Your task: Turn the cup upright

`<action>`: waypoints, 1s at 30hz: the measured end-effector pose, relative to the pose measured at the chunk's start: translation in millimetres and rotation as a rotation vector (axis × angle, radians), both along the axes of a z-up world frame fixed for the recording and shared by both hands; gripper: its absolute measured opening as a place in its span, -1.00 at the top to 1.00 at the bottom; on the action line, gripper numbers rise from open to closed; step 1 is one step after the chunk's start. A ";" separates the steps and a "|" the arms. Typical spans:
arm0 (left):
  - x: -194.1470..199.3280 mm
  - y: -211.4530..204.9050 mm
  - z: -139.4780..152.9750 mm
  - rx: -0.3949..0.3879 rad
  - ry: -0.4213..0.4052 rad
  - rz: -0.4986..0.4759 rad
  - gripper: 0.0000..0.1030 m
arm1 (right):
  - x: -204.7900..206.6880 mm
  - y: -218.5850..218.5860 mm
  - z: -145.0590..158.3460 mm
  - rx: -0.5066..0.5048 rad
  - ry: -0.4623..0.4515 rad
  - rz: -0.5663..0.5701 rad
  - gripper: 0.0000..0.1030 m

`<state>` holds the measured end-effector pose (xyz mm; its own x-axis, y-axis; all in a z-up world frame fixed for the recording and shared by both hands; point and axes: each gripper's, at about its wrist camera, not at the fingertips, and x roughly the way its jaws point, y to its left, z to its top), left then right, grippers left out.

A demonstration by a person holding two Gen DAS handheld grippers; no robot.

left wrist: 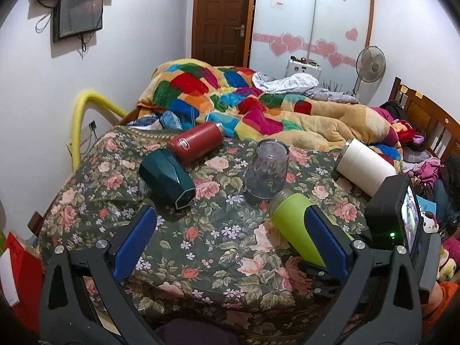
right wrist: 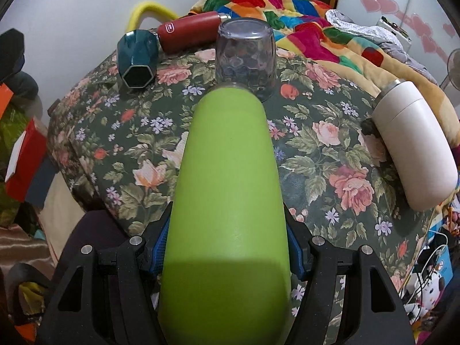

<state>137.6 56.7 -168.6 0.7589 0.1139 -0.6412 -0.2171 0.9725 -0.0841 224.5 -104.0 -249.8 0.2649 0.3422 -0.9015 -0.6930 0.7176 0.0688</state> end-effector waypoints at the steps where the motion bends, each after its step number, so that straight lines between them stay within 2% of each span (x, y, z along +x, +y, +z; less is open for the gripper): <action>1: 1.5 0.6 -1.8 -0.004 0.005 0.000 -1.00 | 0.8 -0.6 -1.4 0.001 0.007 -0.004 -0.21; 7: 9.8 -0.5 -11.5 -0.027 0.038 -0.010 -1.00 | 7.3 -0.1 -15.7 -0.037 0.046 -0.023 -0.21; 16: 25.2 -11.4 -22.4 -0.034 0.124 -0.036 -1.00 | 4.7 -7.7 -9.5 -0.022 0.075 -0.018 -0.21; 22: 40.9 -23.5 -32.5 -0.102 0.198 -0.085 -1.00 | -5.8 -30.6 25.9 0.043 0.010 -0.040 -0.26; 25: 53.5 -34.2 -42.1 -0.142 0.263 -0.113 -1.00 | -11.3 -50.7 43.8 0.060 -0.044 -0.084 -0.29; 30: 77.9 -54.5 -65.6 -0.251 0.382 -0.172 -1.00 | -18.9 -90.9 65.1 0.056 -0.150 -0.198 -0.30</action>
<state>215.5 2.1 -234.2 0.4581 -0.1864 -0.8691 -0.1163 0.9568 -0.2665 205.6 -194.9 -184.7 0.4607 0.3189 -0.8283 -0.5451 0.8382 0.0195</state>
